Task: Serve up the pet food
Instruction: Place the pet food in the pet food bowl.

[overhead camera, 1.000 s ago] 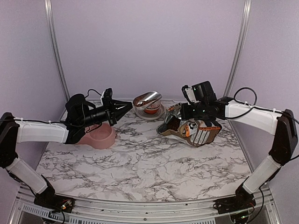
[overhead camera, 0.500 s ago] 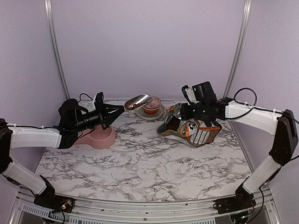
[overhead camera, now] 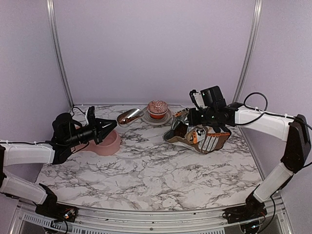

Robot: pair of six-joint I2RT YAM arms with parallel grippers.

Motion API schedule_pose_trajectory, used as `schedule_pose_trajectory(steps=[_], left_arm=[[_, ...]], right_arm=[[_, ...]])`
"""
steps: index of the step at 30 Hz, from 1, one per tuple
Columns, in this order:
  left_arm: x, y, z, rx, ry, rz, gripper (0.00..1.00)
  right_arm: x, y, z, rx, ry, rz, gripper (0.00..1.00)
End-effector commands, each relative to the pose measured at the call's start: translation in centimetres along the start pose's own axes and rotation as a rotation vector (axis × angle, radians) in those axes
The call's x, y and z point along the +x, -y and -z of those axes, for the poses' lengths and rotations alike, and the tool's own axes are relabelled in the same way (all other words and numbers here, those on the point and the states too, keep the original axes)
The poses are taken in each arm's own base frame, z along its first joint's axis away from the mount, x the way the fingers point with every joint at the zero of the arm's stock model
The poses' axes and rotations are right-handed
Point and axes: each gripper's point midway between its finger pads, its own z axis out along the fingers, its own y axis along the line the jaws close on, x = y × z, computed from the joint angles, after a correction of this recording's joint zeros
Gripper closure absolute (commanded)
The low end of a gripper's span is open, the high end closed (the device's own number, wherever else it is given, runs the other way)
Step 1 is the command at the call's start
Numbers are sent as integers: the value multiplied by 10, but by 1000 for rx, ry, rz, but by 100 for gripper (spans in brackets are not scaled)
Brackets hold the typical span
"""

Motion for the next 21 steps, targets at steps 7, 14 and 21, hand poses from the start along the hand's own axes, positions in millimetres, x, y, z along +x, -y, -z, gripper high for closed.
schedule_pose_trajectory(steps=[7,14,21], left_arm=[[-17,-4,43,-34,112,-79,100],[-33,-27,70,-114,203,-64,100],[-39,-51,93,-205,247,-45,100]], right_arm=[[-25,11,11,19,102,-46,100],[-22,11,10,19,104,-37,100],[-23,12,12,21,113,-26,100]])
